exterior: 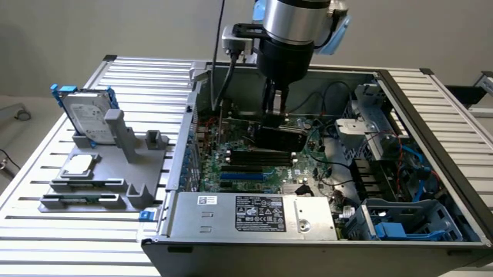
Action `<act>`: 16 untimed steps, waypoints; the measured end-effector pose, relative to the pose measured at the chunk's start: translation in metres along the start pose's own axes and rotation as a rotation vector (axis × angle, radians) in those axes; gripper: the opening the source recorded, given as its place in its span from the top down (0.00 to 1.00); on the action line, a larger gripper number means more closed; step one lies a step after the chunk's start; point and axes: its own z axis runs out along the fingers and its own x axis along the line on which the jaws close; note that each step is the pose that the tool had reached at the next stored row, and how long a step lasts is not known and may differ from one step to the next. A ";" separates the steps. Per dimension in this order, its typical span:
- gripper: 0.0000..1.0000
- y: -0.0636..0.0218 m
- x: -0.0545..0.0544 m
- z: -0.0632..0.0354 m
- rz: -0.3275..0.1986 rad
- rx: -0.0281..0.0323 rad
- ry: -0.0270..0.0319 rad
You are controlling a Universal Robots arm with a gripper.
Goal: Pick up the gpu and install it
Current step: 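Insert the gpu into the slot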
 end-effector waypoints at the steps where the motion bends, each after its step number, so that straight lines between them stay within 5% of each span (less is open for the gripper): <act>1: 0.74 0.0000 0.000 0.0016 -0.014 0.0002 0.0002; 9: 0.74 0.0034 0.002 0.0140 -0.102 0.0014 -0.0081; 16: 0.74 0.0132 0.016 0.0175 -0.111 0.0017 -0.0108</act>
